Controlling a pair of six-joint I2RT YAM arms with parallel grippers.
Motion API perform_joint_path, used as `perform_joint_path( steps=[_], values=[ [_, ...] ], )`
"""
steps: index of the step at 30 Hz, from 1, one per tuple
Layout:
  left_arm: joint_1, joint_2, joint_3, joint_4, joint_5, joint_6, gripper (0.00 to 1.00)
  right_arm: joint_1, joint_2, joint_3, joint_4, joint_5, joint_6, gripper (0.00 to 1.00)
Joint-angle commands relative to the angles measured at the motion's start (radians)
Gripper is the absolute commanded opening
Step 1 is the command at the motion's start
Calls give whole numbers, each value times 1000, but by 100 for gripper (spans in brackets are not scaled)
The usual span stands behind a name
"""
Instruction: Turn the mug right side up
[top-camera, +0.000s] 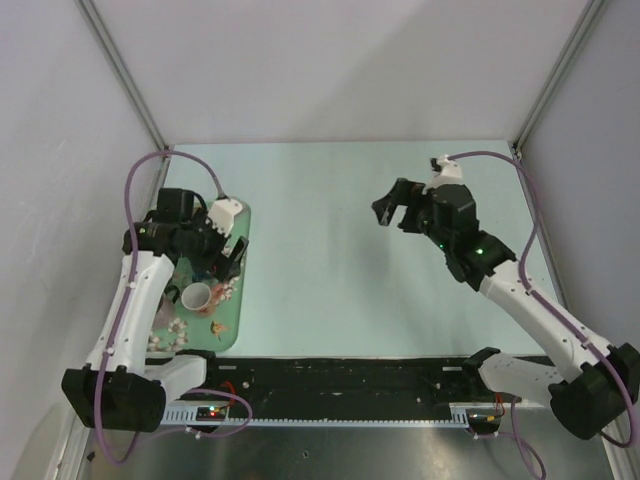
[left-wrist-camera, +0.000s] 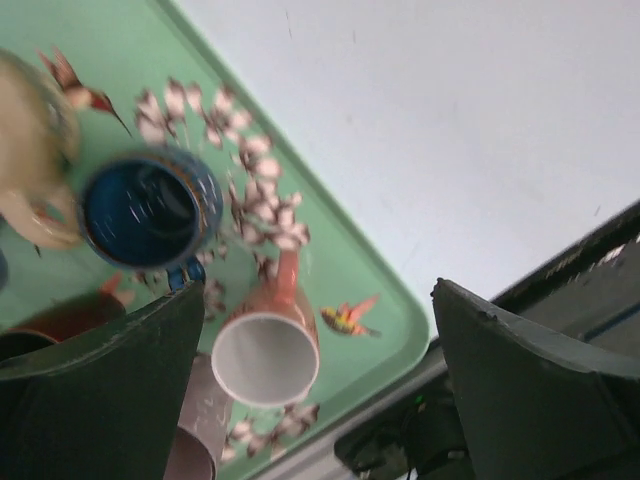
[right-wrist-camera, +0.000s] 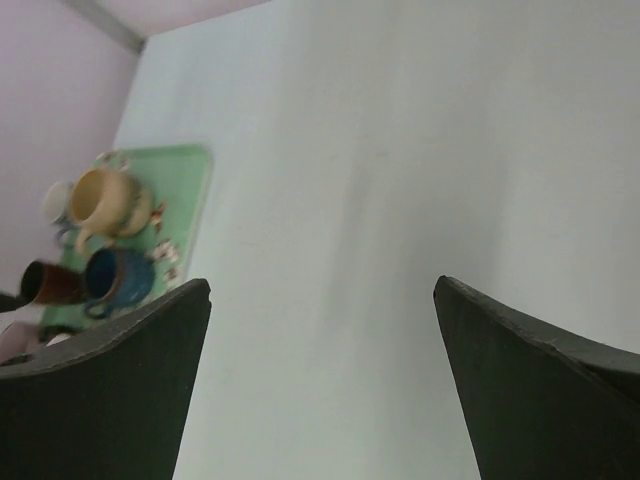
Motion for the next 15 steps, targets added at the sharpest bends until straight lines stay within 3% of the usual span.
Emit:
perform_joint_path(
  steps=[1, 5, 10, 15],
  values=[
    [4, -42, 58, 171, 59, -185, 99, -106, -102, -41, -109, 102, -67, 99],
    [8, -126, -50, 414, -77, -275, 100, -177, -268, -197, -85, 259, -123, 99],
    [8, -175, -209, 573, -167, -344, 100, -192, -475, -448, 59, 428, -176, 99],
    [9, -296, -295, 677, -200, -352, 100, -189, -519, -567, 99, 545, -122, 99]
  ],
)
